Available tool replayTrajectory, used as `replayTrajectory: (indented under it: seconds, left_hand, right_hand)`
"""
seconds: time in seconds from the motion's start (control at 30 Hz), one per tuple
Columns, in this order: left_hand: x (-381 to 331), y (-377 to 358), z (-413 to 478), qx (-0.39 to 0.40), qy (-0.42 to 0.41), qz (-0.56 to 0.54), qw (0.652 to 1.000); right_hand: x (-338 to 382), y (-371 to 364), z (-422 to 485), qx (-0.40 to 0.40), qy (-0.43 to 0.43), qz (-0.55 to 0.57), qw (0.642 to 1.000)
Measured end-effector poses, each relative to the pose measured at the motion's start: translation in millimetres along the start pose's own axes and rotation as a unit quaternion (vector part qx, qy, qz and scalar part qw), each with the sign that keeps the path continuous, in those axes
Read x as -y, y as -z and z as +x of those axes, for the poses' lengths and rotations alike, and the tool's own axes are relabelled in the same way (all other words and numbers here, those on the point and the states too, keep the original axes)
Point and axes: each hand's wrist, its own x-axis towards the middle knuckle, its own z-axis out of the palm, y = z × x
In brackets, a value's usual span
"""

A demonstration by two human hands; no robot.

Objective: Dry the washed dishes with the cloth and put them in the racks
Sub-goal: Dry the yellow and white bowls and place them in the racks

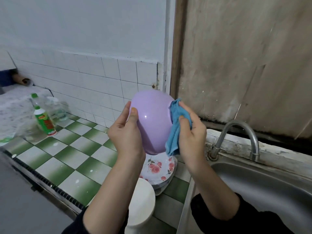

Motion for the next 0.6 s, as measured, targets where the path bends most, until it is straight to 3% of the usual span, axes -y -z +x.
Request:
replayTrajectory:
  seconds: [0.07, 0.13, 0.23, 0.3, 0.33, 0.4, 0.47, 0.53, 0.6]
  left_hand:
    - [2, 2, -1, -0.023, 0.008, -0.006, 1.000]
    - [5, 5, 0, -0.047, 0.040, -0.024, 0.998]
    - [8, 9, 0, -0.023, 0.137, -0.087, 0.986]
    - [6, 8, 0, 0.002, 0.188, -0.125, 0.974]
    - [5, 7, 0, 0.011, 0.202, -0.135, 0.970]
    - [1, 4, 2, 0.036, 0.219, -0.135, 0.966]
    - [-3, 4, 4, 0.046, 0.223, -0.130, 0.965]
    - [-6, 6, 5, 0.055, 0.203, -0.122, 0.970]
    - [-7, 12, 5, 0.073, 0.152, -0.086, 0.982]
  right_hand:
    - [4, -5, -5, 0.008, 0.053, -0.050, 0.997]
    - [-4, -11, -20, -0.001, 0.186, -0.108, 0.977]
    - [-29, -11, -37, -0.007, 0.387, -0.229, 0.893]
    - [-48, -5, -44, -0.017, 0.467, -0.309, 0.828]
    - [-54, -1, -46, -0.025, 0.480, -0.320, 0.817]
    - [-55, 1, -44, -0.056, 0.447, -0.285, 0.846]
    - [-43, 1, -36, -0.097, 0.361, -0.189, 0.908]
    - [-27, 1, -23, -0.131, 0.214, -0.016, 0.968]
    - [-9, 6, -4, -0.132, 0.027, 0.180, 0.974]
